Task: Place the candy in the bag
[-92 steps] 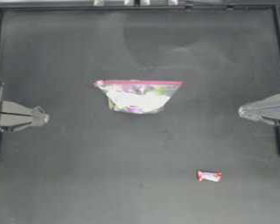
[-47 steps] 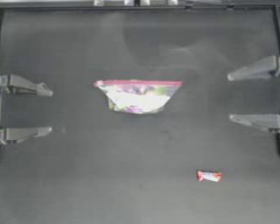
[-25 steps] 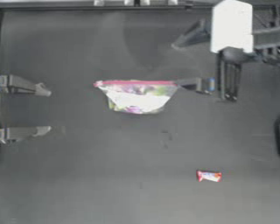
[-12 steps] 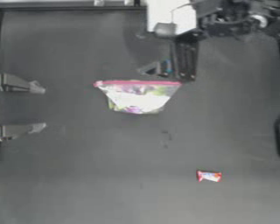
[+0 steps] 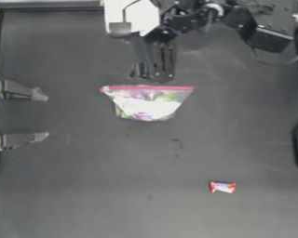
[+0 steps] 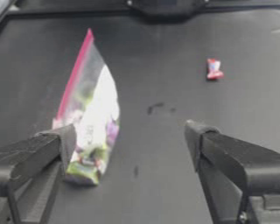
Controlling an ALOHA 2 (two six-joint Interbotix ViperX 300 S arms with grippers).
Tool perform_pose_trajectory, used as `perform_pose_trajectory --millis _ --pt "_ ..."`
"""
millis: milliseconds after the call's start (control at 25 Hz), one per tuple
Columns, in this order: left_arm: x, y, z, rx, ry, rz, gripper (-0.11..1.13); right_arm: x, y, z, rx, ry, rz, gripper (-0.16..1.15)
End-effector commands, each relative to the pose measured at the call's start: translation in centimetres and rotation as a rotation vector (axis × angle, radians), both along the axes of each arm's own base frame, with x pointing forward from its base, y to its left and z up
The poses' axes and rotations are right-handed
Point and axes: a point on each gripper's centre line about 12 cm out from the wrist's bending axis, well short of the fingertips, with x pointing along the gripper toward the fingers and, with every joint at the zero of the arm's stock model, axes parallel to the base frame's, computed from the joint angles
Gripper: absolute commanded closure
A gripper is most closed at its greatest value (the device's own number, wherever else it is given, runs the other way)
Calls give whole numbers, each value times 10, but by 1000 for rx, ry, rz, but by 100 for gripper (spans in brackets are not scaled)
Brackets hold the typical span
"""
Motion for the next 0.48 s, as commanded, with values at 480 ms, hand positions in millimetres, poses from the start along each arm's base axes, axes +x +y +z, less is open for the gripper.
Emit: perform_pose_trajectory --millis 480 --pt "1 3 1 -1 -3 16 0 21 14 -13 -2 5 42 -3"
